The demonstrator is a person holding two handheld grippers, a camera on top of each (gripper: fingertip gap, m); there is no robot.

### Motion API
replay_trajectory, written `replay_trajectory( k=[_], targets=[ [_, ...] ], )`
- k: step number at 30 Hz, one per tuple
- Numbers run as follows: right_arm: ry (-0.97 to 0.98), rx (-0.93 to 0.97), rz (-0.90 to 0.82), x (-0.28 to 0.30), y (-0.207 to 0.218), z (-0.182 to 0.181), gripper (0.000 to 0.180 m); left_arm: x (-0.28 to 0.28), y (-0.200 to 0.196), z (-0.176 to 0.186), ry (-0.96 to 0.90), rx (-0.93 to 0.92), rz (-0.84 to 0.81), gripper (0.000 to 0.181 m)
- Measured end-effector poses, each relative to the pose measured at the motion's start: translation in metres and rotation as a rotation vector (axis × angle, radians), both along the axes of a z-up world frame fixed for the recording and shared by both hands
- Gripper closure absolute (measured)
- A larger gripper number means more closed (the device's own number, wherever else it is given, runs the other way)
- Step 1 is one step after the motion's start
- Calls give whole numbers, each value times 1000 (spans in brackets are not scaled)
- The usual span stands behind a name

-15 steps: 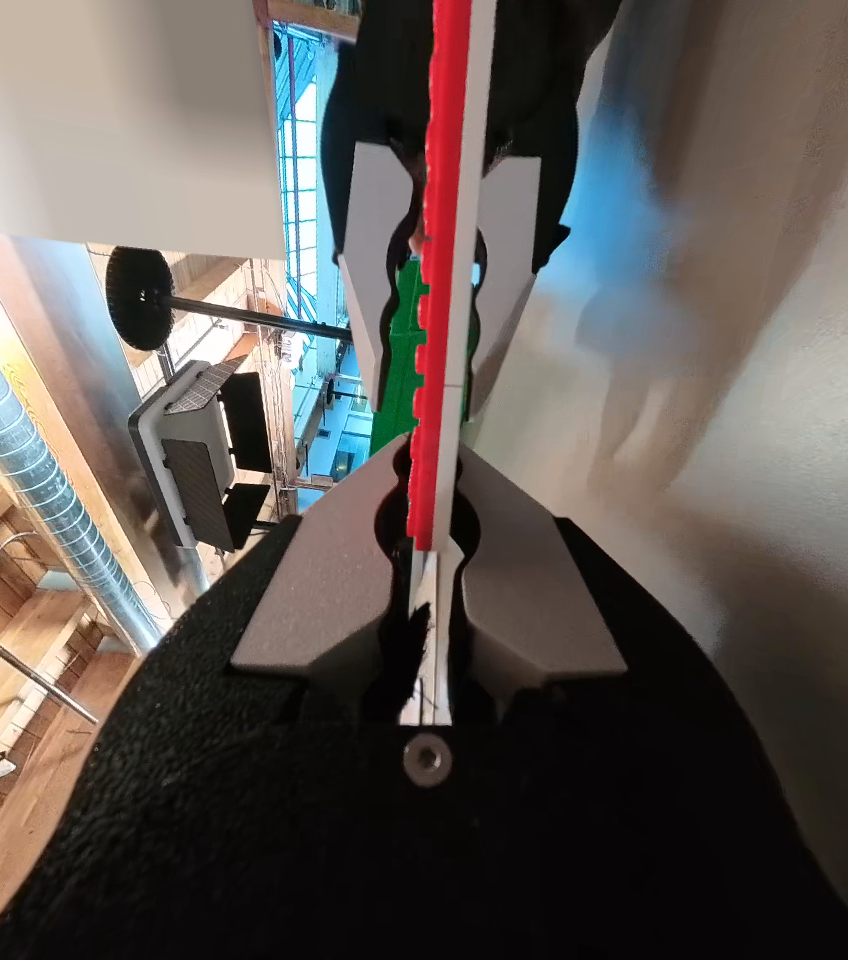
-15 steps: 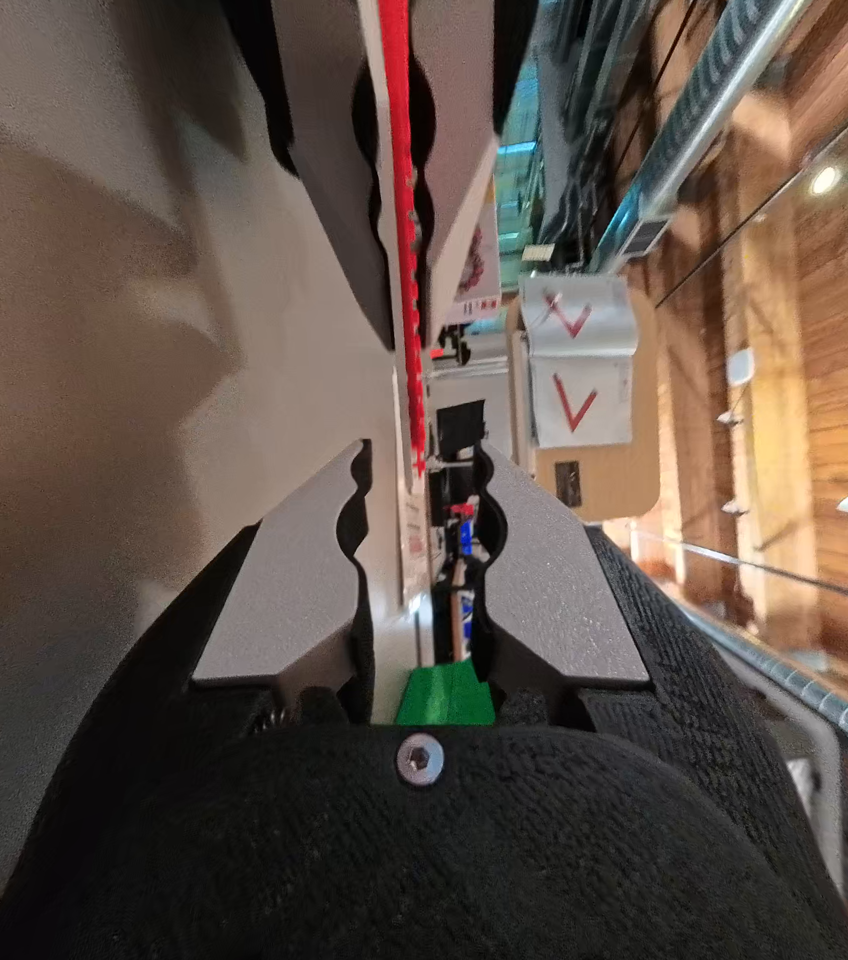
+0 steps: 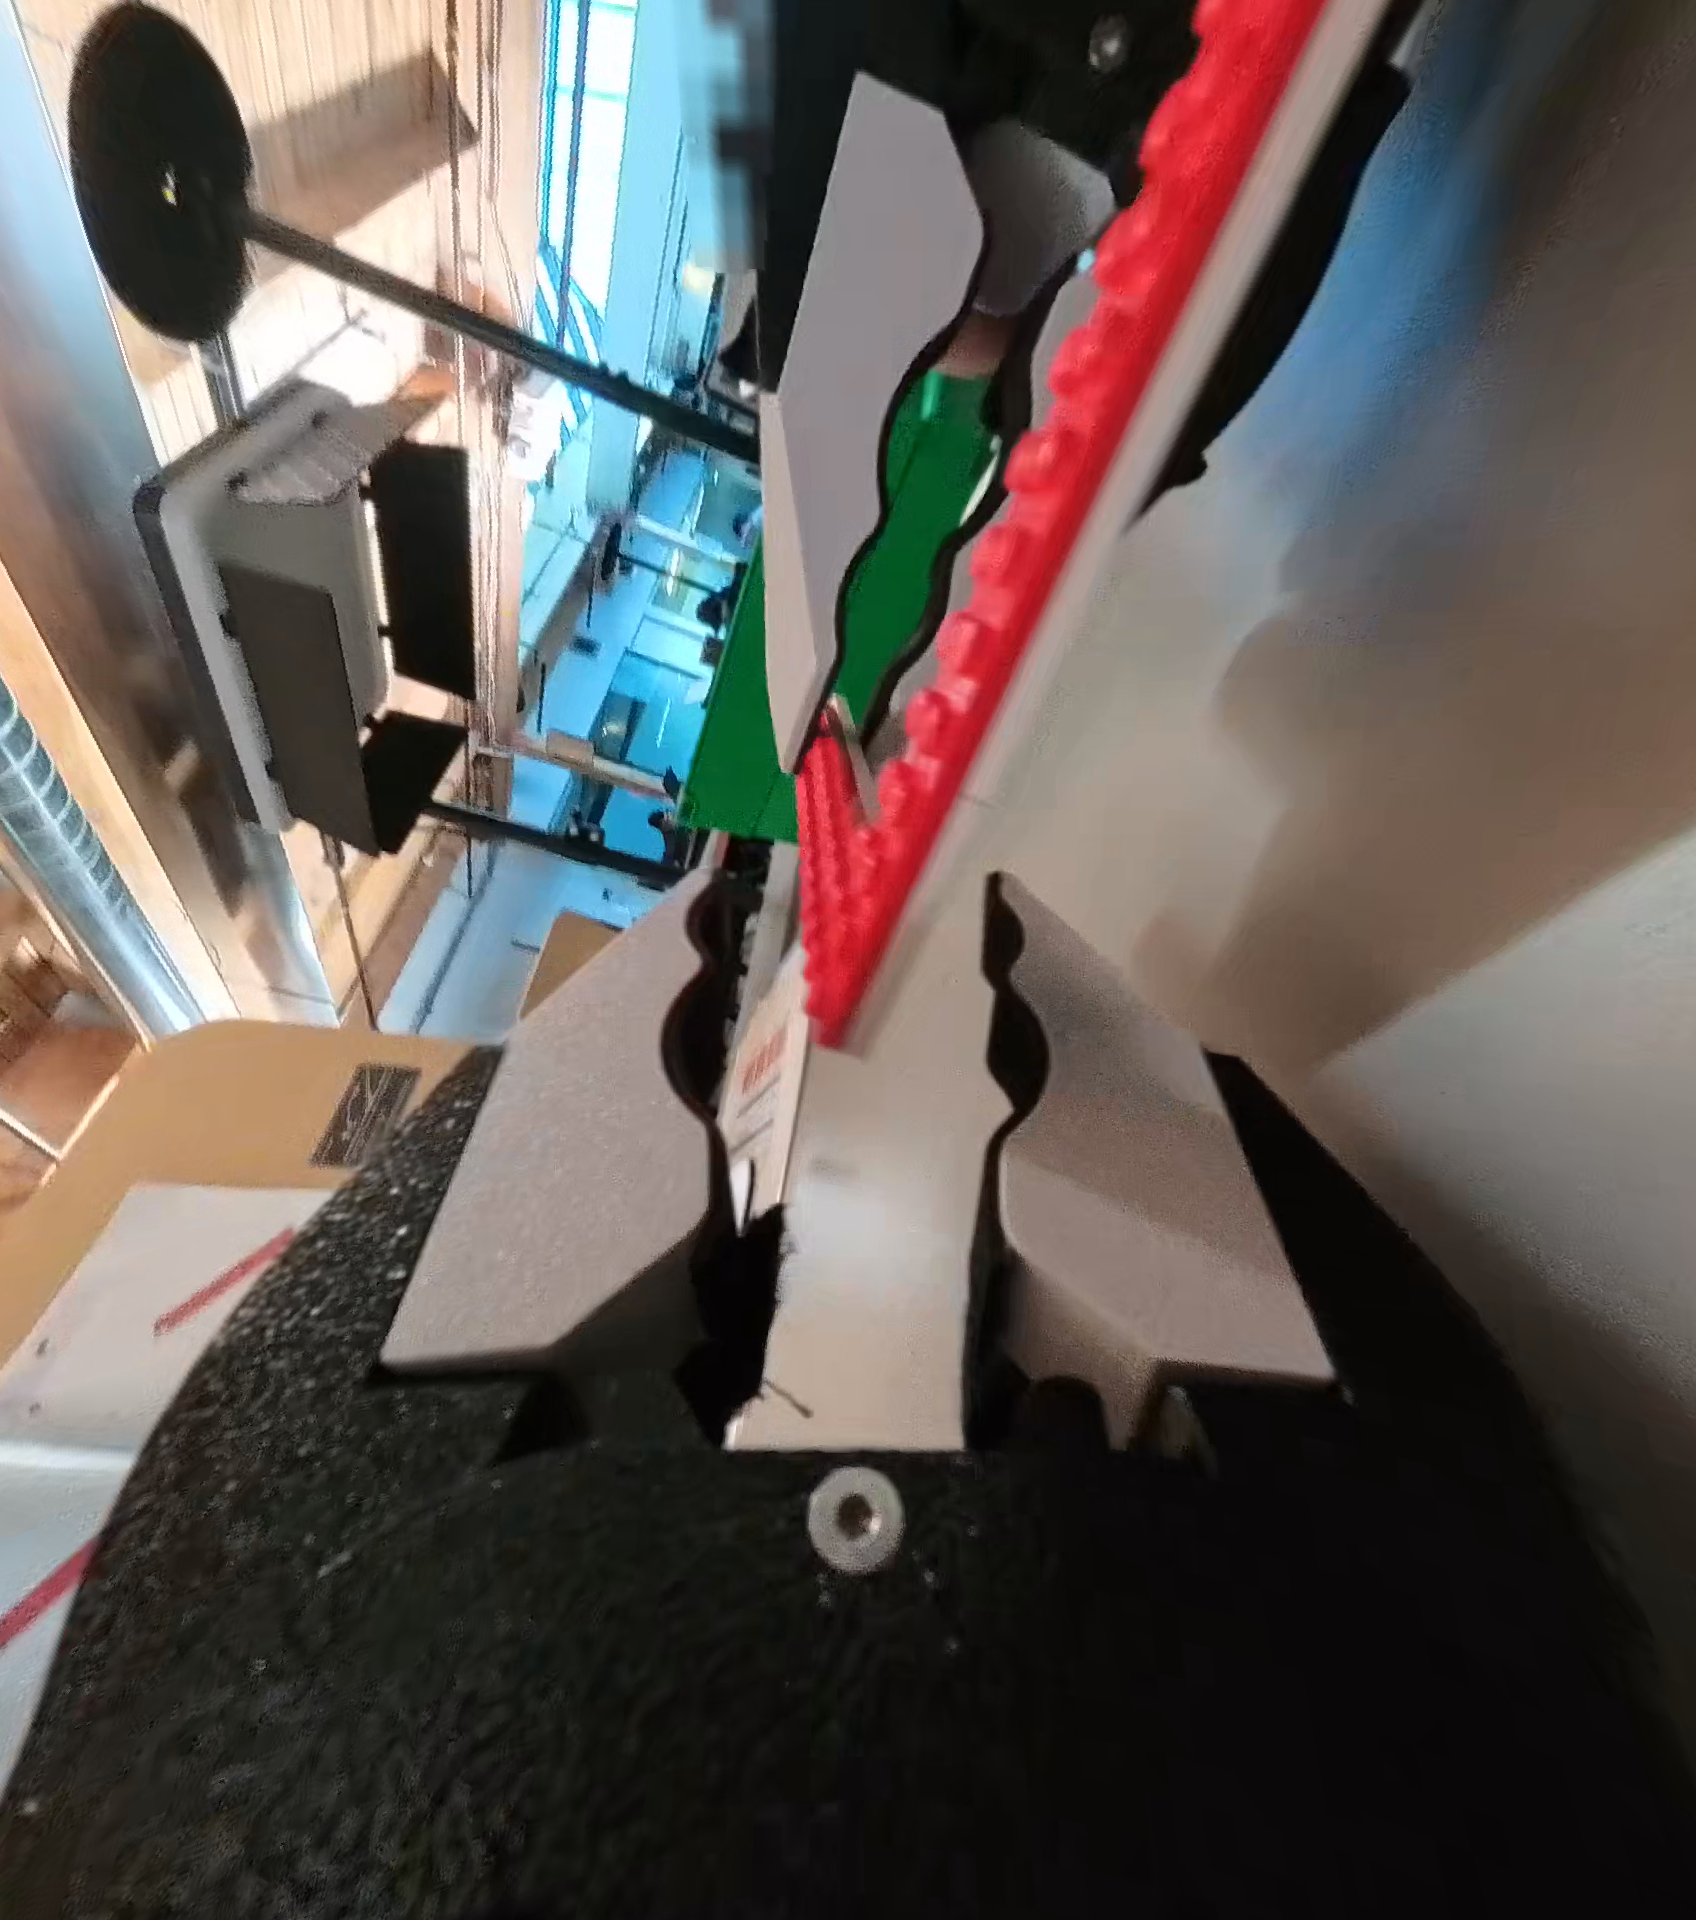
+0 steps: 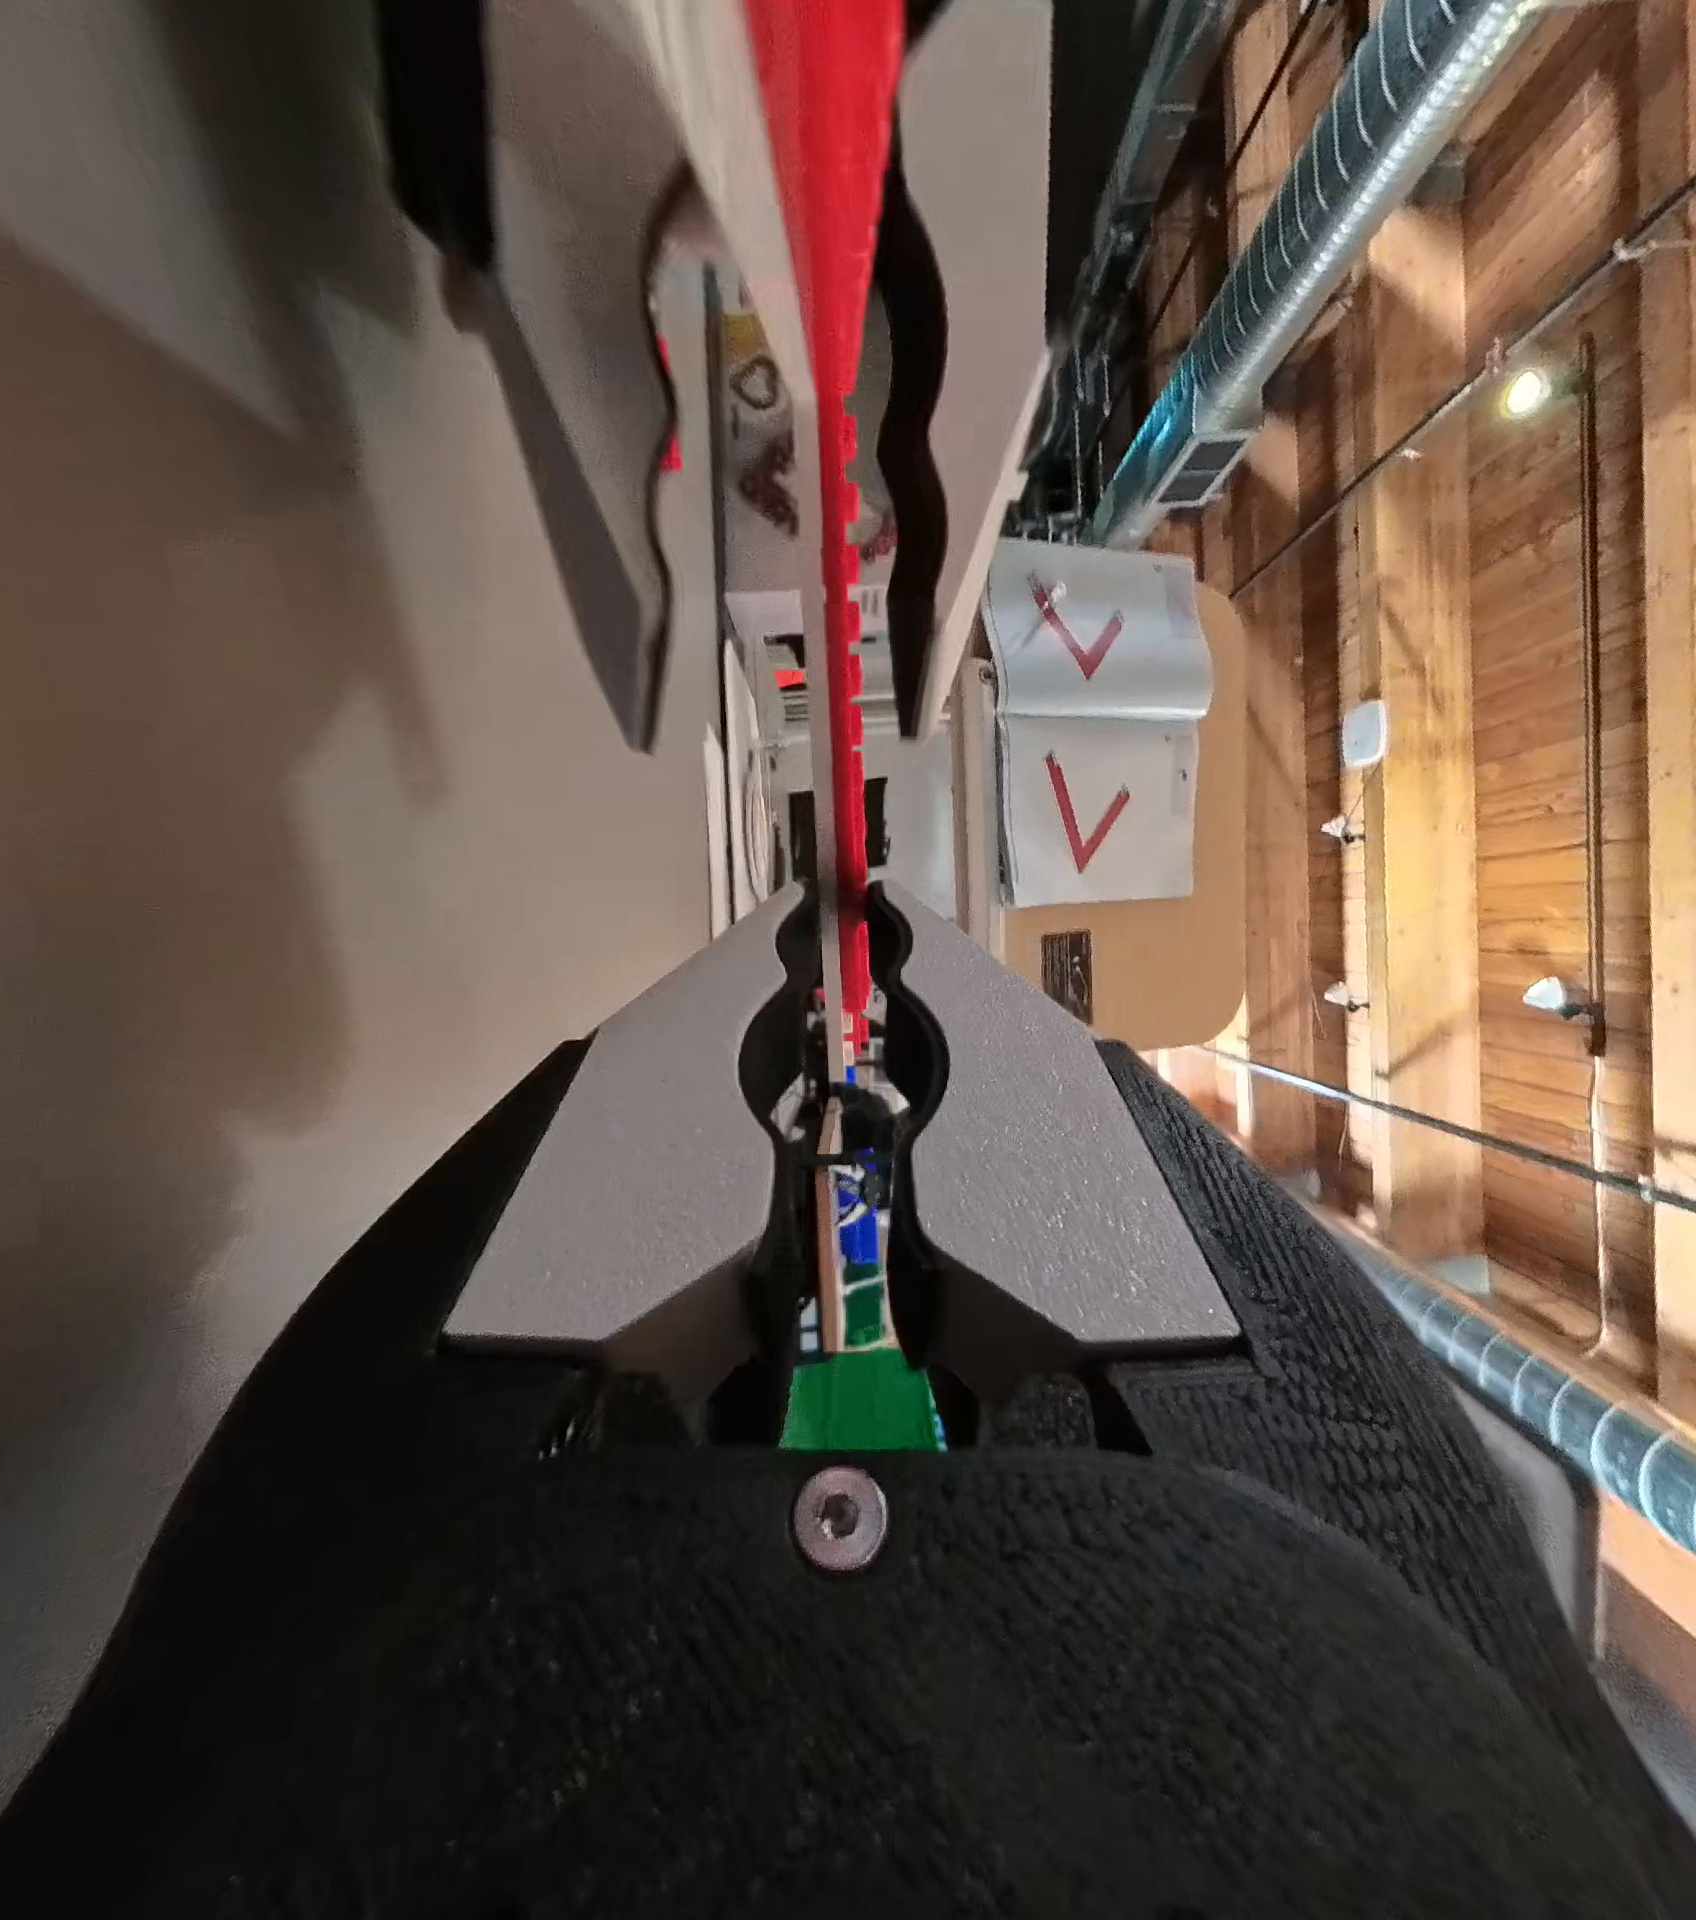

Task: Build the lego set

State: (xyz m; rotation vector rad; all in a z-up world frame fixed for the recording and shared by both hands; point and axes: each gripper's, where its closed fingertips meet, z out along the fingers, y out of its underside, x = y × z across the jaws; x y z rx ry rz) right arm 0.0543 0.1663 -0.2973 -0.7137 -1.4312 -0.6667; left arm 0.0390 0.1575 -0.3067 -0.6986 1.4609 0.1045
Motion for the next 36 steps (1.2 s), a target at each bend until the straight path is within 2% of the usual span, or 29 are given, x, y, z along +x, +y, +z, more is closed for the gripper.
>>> replay_trajectory(
  k=[1,3,6,8,11,15,16,18,19,21,26,36],
  targets=[
    [15,-9,-10,1,6,2,173,-5,3,0,1,-1,18,130],
    [26,-21,-26,3,16,3,174,-15,4,3,14,50,46,132],
    [23,-31,-33,3,28,0,174,-25,-6,10,18,167,48,150],
    [20,-42,-20,1,31,-3,174,-27,-11,10,34,204,51,155],
    [14,-54,-4,-2,34,-7,174,-29,-13,7,72,265,67,174],
    [7,-27,-11,-4,40,-8,174,-28,-11,2,111,311,89,175],
    [11,-12,-11,-4,42,-7,170,-28,-10,2,116,315,96,175],
    [-9,-8,-28,3,46,-13,152,-31,-4,2,117,308,125,175],
    [-29,-16,-39,10,49,-19,150,-34,0,2,115,298,142,175],
    [-33,-46,-75,28,57,-27,150,-40,9,1,118,273,185,175],
    [98,-97,-204,73,80,-18,149,-48,23,-12,184,243,249,175],
    [212,-125,-281,90,89,-9,154,-50,29,-31,291,248,291,174]
  ],
)
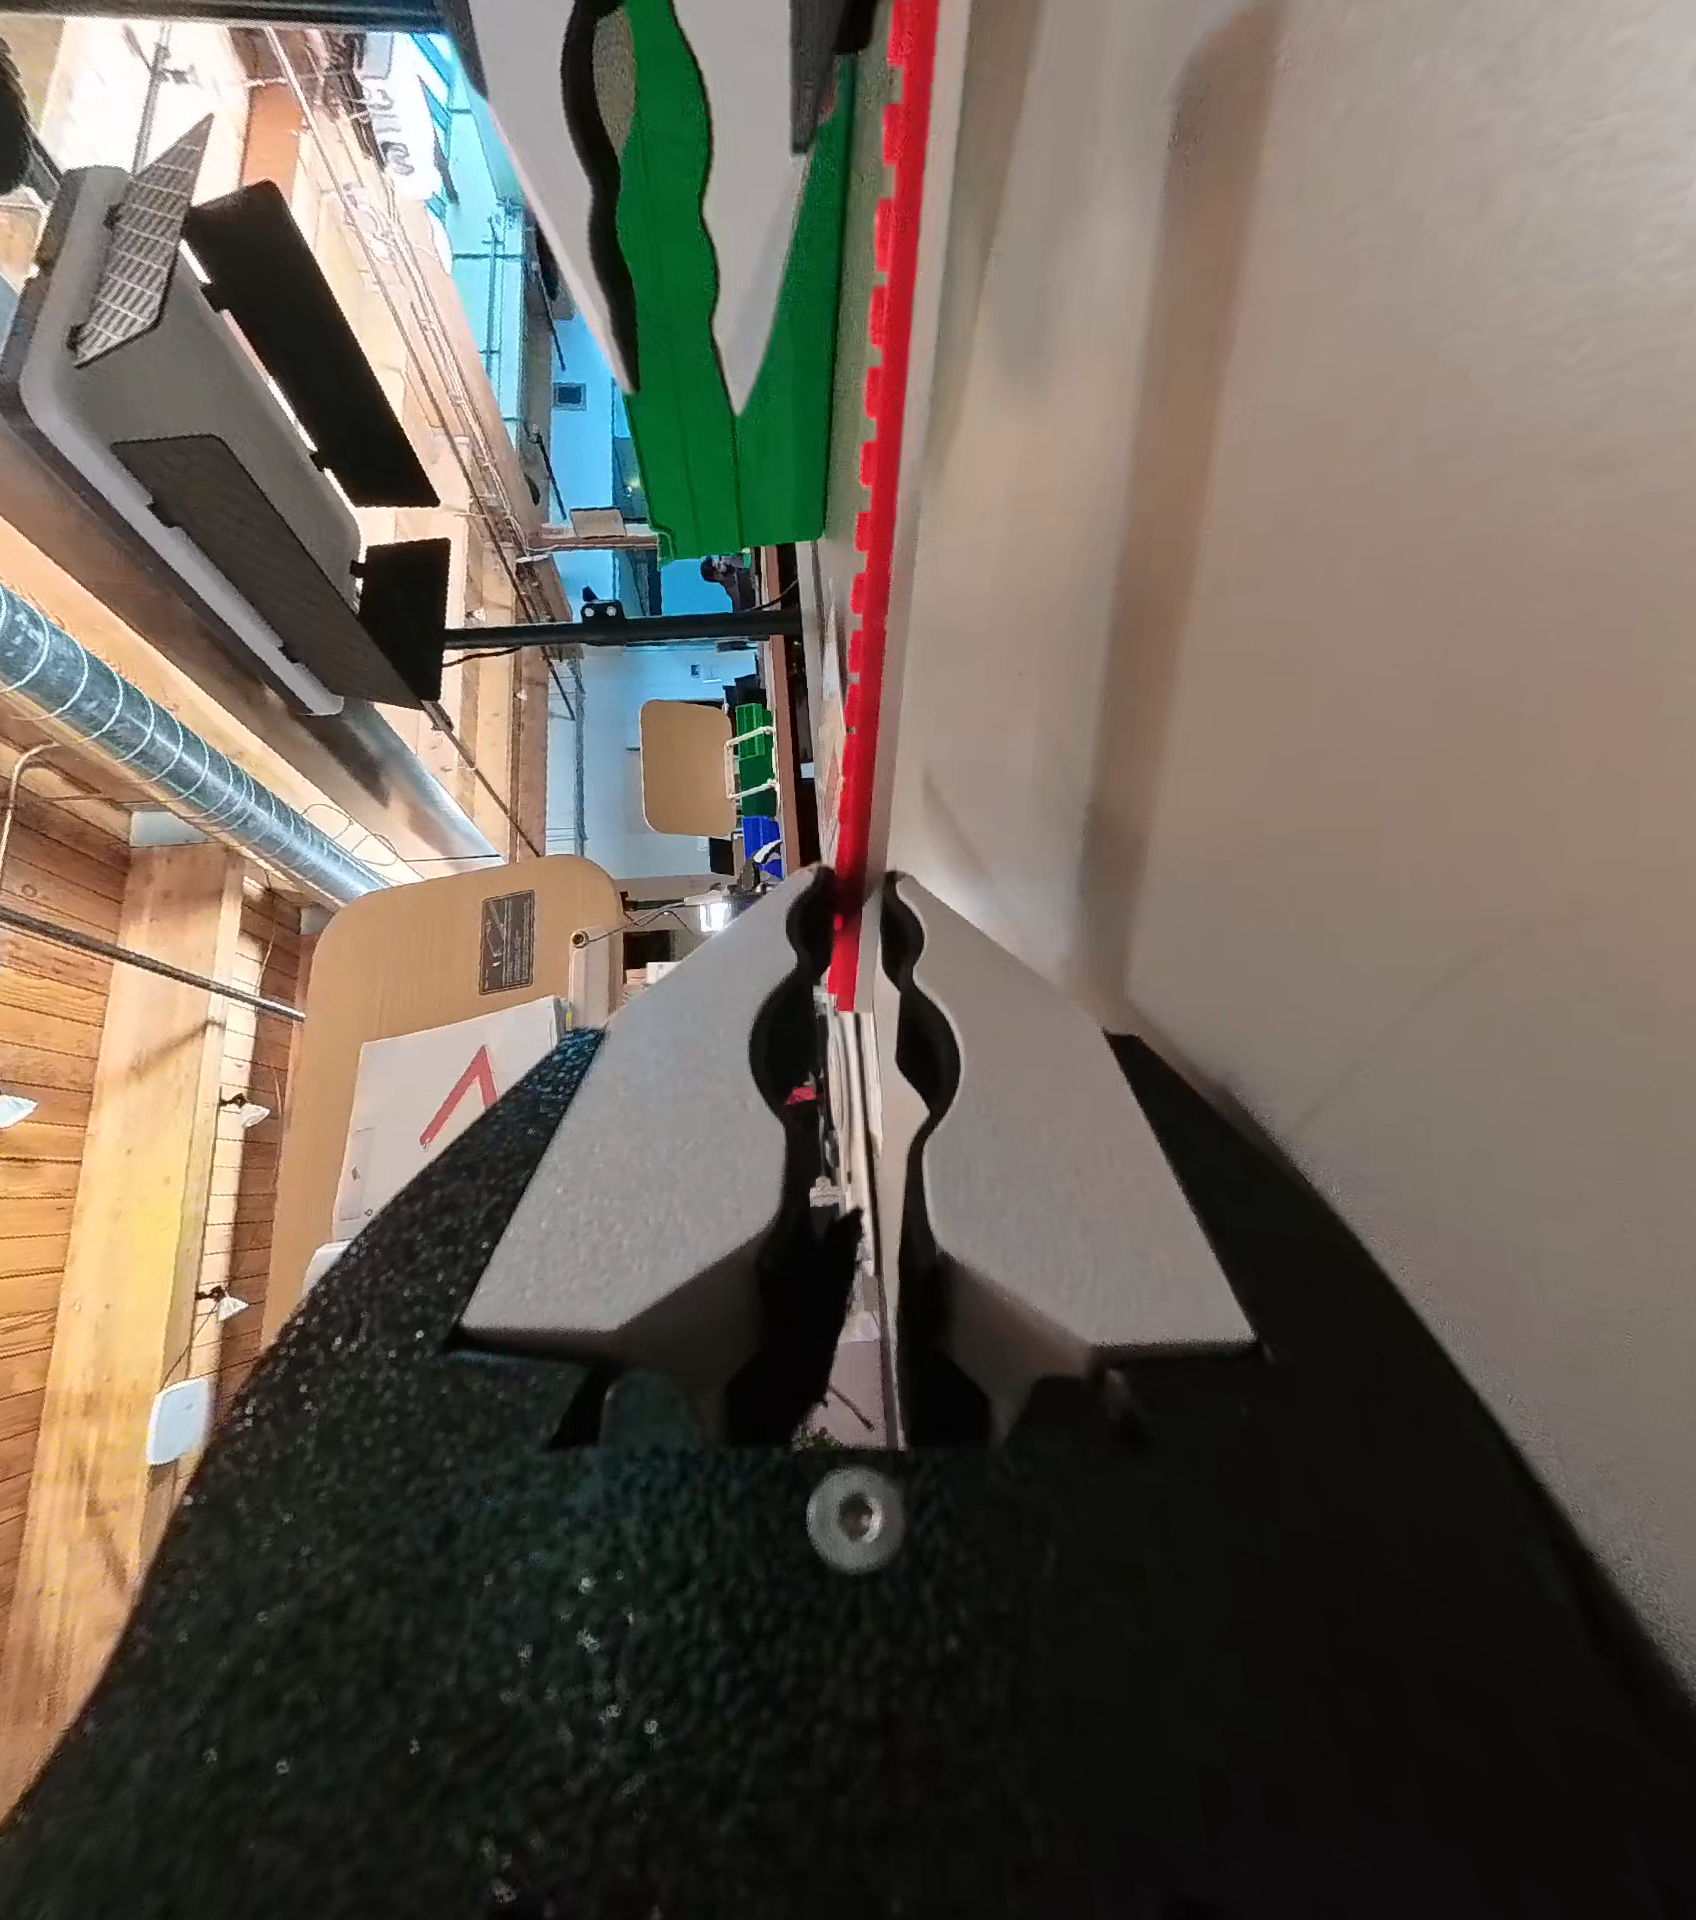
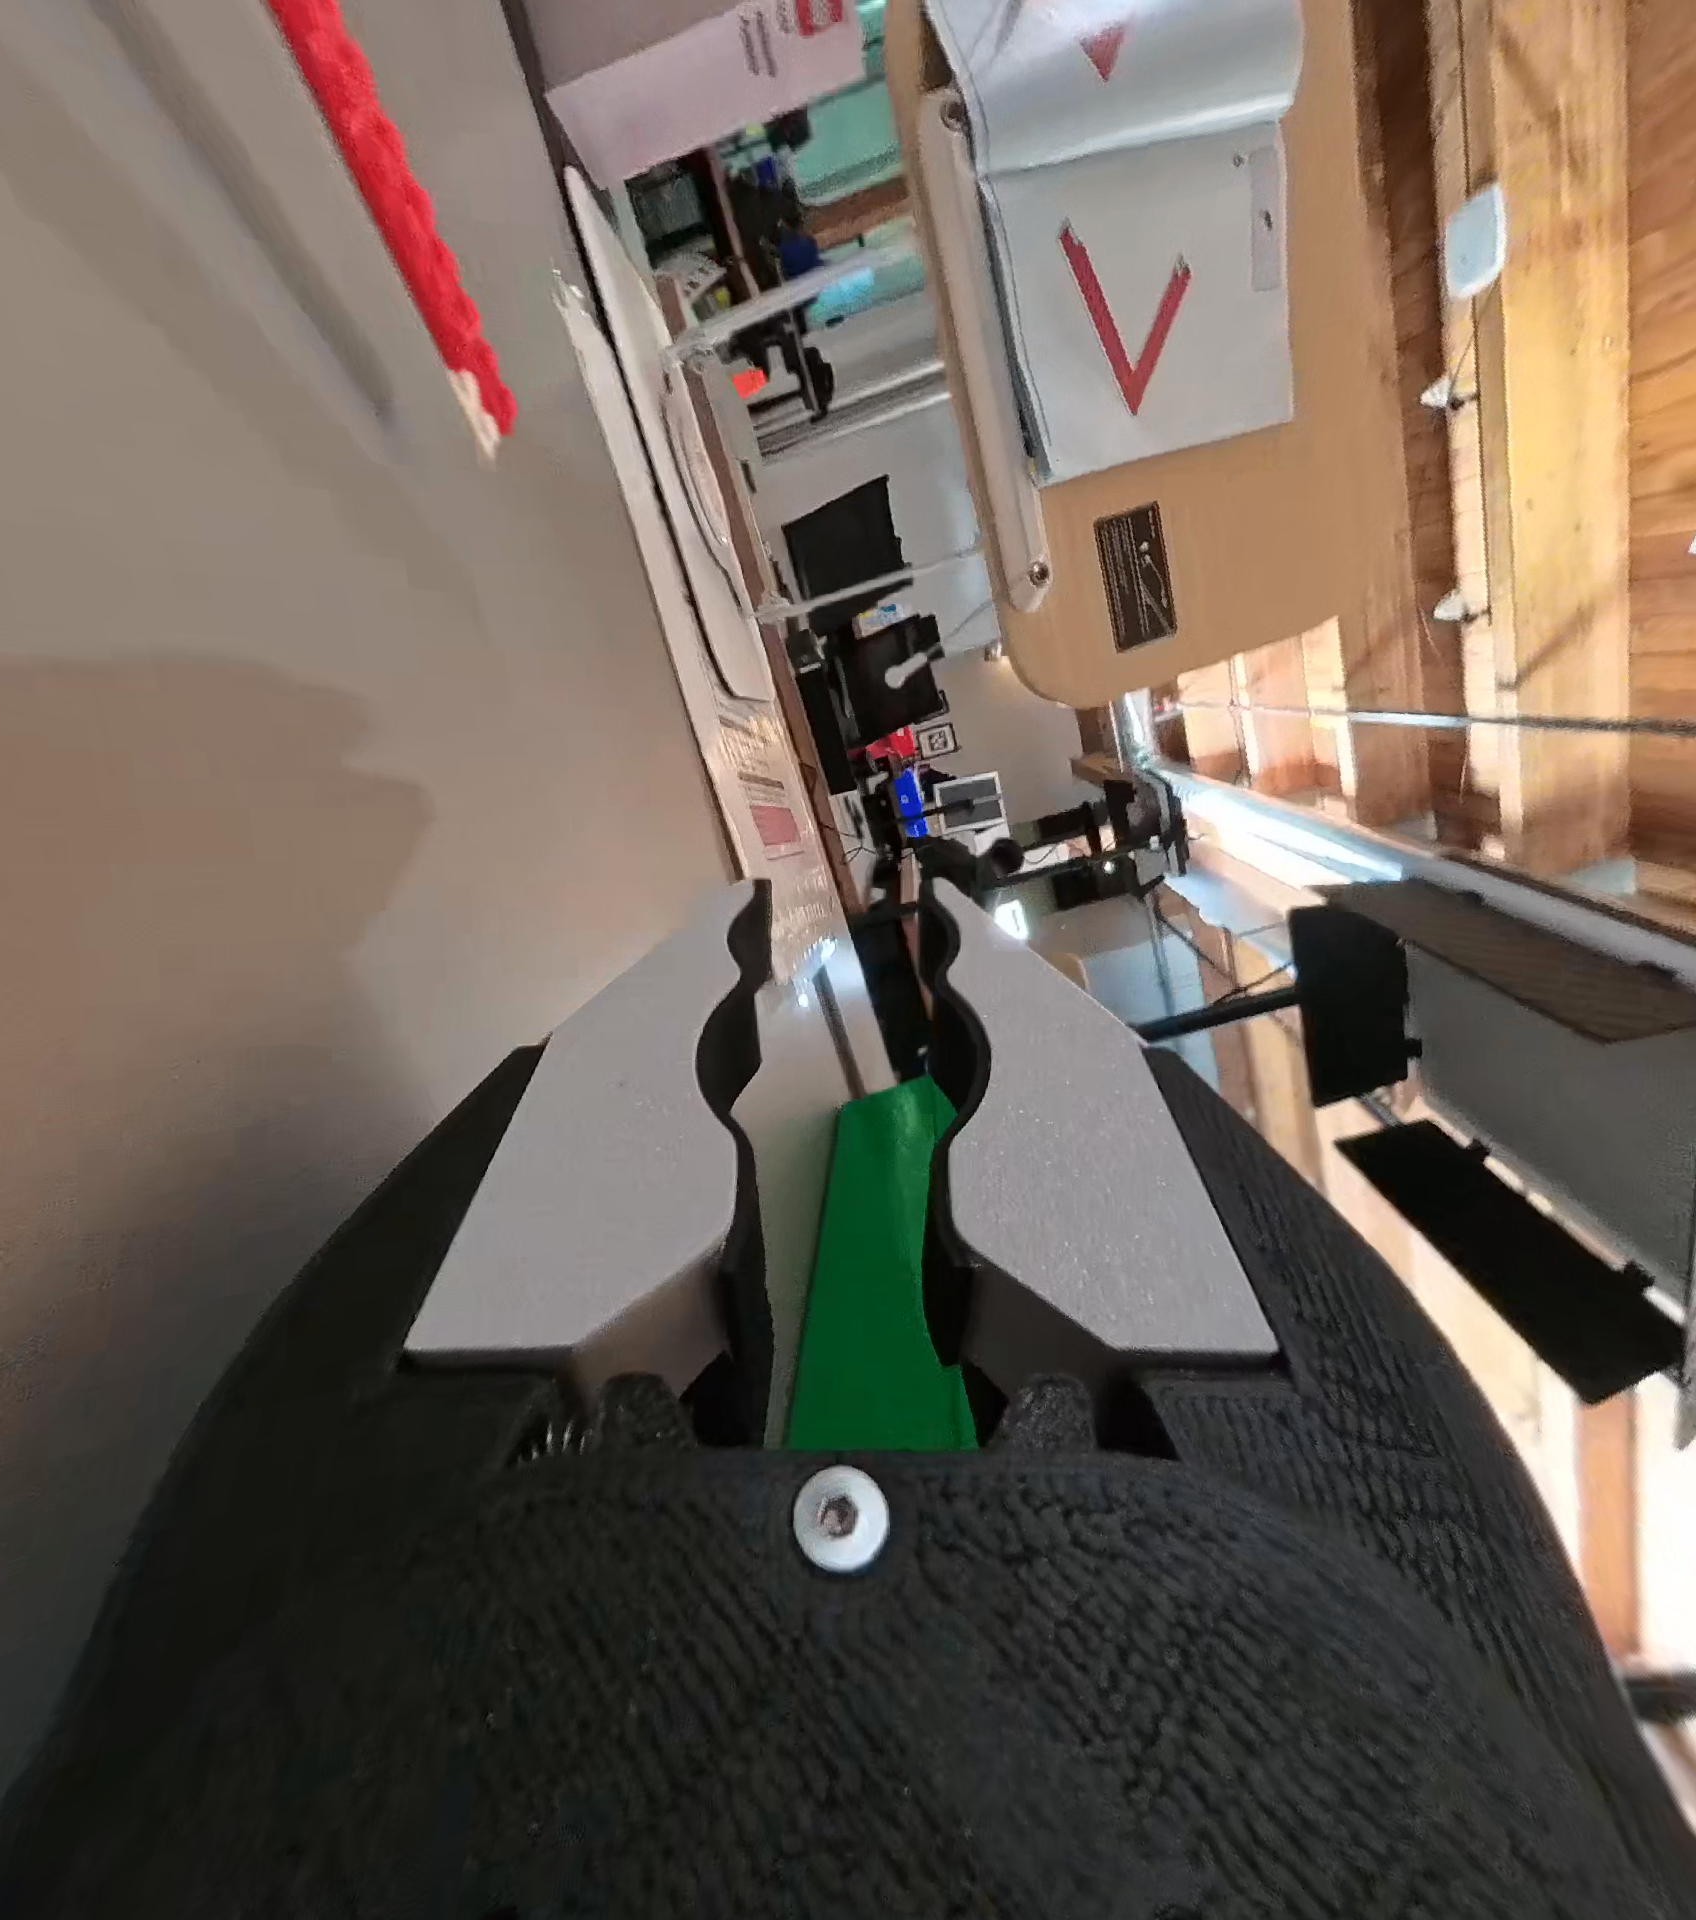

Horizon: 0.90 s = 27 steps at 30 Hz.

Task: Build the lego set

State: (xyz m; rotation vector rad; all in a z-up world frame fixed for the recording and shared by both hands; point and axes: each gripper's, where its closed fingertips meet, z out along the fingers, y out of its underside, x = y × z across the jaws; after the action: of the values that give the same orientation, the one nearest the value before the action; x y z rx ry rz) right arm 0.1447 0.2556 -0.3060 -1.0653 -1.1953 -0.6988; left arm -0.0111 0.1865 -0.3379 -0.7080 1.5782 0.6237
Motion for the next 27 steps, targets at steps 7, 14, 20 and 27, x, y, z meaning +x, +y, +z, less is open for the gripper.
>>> replay_trajectory(
  k=[7,14,20,27],
  targets=[
    [170,-57,-57,20,9,9,155,-2,2,1,2,8,33,174],
    [224,-59,-56,23,6,15,159,-5,3,1,9,11,106,174],
    [374,-189,250,-40,-65,48,150,-7,10,8,-12,-22,230,174],
    [-53,-264,403,-118,-135,7,139,-4,6,23,-51,-71,290,175]
  ],
)
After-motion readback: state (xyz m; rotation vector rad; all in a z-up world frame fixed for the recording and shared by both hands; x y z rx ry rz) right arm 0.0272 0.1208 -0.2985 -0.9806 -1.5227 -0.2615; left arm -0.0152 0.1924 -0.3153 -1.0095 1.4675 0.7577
